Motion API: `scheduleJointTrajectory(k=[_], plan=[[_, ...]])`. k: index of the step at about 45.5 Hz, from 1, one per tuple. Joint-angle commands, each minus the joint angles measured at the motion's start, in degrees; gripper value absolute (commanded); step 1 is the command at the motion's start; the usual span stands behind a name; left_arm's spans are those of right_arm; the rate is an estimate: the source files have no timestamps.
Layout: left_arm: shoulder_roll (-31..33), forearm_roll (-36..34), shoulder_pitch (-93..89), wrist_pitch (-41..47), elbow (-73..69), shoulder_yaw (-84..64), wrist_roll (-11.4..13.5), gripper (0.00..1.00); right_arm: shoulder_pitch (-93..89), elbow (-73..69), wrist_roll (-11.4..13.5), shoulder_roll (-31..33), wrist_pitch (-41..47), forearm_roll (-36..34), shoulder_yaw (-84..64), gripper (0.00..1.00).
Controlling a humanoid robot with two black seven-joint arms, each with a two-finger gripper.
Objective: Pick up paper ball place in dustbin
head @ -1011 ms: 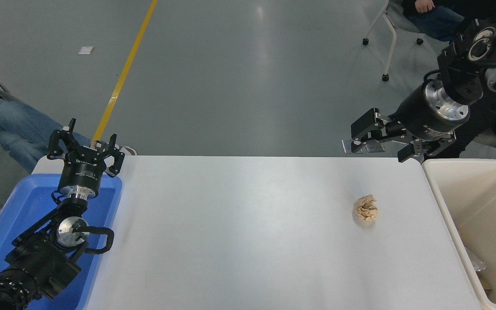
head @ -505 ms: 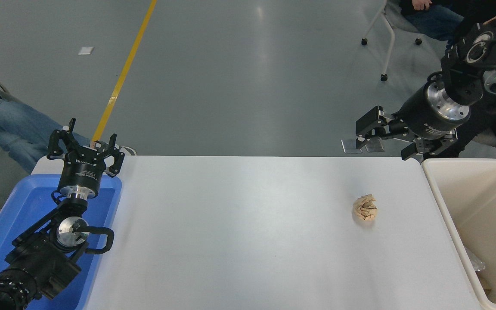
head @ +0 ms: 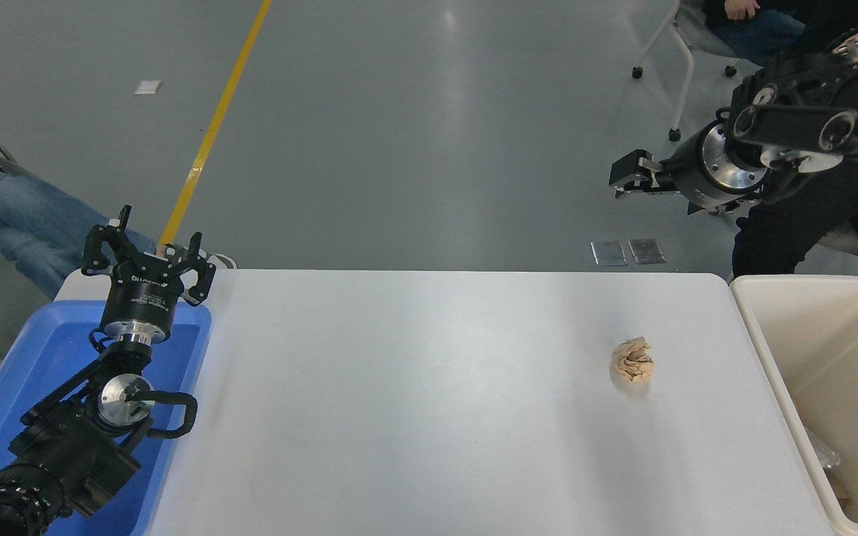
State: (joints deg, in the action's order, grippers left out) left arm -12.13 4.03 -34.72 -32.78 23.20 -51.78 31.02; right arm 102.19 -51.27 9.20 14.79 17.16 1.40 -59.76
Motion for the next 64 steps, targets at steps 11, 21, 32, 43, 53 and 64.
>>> scheduleJointTrajectory(k=[11, 21, 32, 43, 53, 64], plan=[[0.00, 0.01, 0.00, 0.00, 0.00, 0.01, 0.00, 0.99, -17.98, 11.89, 0.12, -5.82, -14.08, -0.44, -0.80, 1.00], [0.00, 0.01, 0.00, 0.00, 0.00, 0.01, 0.00, 0.99, -25.36, 13.83, 0.12, -6.88, -16.46, -0.87, 0.87, 1.00], [0.00, 0.01, 0.00, 0.00, 0.00, 0.01, 0.00, 0.99, -33.71, 14.01, 0.03, -6.79, -17.25, -0.97, 10.27, 1.00], [0.00, 0.01, 0.00, 0.00, 0.00, 0.01, 0.00, 0.99, -37.06, 14.27, 0.03, -6.53, -18.66, -0.61, 10.98, 1.00], [0.00, 0.01, 0.00, 0.00, 0.00, 0.01, 0.00, 0.99, -38.64, 15.50, 0.03, -6.44, -19.71, -0.88, 10.98, 1.00], [0.00, 0.01, 0.00, 0.00, 0.00, 0.01, 0.00, 0.99, -39.17, 15.50, -0.50, -6.52, -19.80, -0.88, 11.42, 1.00]])
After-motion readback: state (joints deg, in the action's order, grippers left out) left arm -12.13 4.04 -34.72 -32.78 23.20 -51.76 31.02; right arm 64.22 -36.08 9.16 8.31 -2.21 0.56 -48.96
